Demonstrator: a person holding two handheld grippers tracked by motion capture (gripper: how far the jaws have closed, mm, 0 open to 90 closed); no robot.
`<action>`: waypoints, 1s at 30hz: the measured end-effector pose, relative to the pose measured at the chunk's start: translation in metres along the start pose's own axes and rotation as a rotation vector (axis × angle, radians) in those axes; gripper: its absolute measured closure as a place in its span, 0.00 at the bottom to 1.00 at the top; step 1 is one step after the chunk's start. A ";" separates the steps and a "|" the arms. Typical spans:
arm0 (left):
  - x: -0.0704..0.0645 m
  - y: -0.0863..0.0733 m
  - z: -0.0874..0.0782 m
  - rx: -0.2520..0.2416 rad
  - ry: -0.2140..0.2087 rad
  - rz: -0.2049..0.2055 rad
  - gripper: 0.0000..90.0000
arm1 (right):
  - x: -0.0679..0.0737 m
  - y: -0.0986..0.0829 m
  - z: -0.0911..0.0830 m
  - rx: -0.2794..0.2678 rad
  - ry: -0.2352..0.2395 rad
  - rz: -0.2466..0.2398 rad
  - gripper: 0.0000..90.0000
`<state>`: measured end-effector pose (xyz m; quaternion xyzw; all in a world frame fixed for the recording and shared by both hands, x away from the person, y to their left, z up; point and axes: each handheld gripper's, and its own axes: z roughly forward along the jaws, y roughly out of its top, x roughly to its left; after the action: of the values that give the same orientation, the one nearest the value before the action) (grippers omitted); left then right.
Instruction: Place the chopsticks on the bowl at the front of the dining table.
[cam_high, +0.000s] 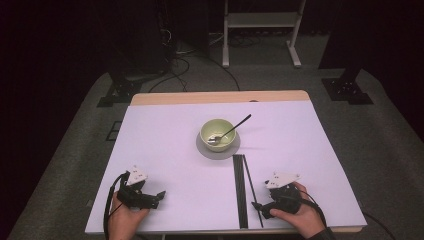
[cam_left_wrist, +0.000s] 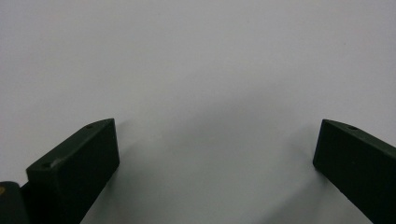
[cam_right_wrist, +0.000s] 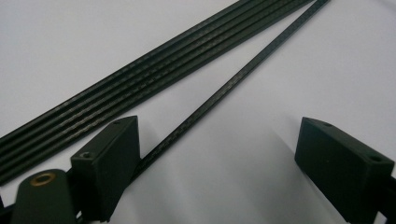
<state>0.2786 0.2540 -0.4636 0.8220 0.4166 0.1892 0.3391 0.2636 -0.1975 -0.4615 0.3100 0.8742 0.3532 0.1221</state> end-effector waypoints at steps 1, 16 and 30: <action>0.000 0.000 0.000 0.000 0.000 0.000 0.00 | 0.000 0.000 0.000 0.001 0.000 0.001 0.14; 0.000 0.000 0.000 0.000 0.000 0.000 0.00 | -0.010 -0.009 -0.011 0.015 -0.024 0.024 0.14; 0.000 0.000 0.000 0.000 0.000 0.000 0.00 | -0.023 -0.015 -0.018 0.028 -0.046 0.042 0.14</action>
<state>0.2786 0.2540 -0.4636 0.8220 0.4166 0.1892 0.3391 0.2672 -0.2302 -0.4591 0.3381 0.8693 0.3362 0.1304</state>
